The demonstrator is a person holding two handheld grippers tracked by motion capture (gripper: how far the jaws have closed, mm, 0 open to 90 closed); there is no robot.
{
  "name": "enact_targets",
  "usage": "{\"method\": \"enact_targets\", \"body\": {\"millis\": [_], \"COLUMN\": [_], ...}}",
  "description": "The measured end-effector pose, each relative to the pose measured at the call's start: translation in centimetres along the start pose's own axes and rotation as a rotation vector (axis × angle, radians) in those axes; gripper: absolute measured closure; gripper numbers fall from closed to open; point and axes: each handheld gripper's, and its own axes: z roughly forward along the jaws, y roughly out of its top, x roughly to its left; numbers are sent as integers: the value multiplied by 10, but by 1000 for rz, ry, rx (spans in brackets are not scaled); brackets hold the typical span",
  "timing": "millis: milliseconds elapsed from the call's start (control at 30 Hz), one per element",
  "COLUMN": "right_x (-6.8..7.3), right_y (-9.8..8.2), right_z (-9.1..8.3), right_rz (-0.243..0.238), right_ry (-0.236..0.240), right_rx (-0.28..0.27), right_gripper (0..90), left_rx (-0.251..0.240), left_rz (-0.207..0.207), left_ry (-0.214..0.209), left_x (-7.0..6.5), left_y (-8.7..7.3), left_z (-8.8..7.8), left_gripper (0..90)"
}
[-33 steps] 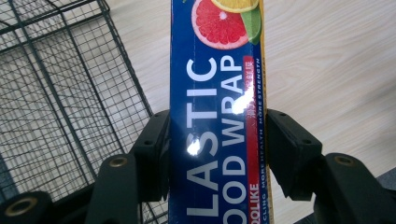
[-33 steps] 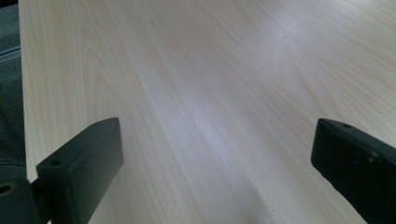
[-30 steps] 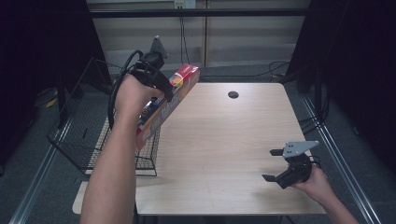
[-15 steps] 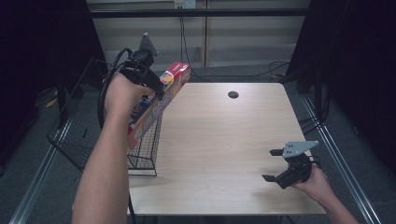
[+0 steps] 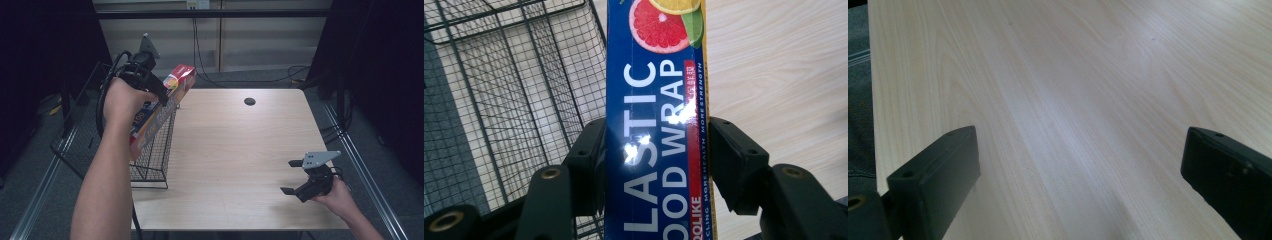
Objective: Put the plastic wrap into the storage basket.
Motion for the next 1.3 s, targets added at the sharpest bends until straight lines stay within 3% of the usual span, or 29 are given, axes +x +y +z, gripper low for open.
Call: {"method": "enact_targets", "body": {"millis": [400,933,1300], "right_x": [-1,-1,0], "right_y": [0,0,0], "right_z": [0,1,1], "right_rz": [-1,0,1], "right_ry": [-8,1,-1], "right_rx": [-6,-3,-2], "right_gripper": [23,24,24], "left_rx": [-14,-20,-27], "left_rz": [-40,-73,-91], "left_ry": [12,53,57], "left_x": [15,30,39], "left_y": [-7,-16,-20], "left_z": [-10,-18,-22], "left_gripper": [458,459,459]}}
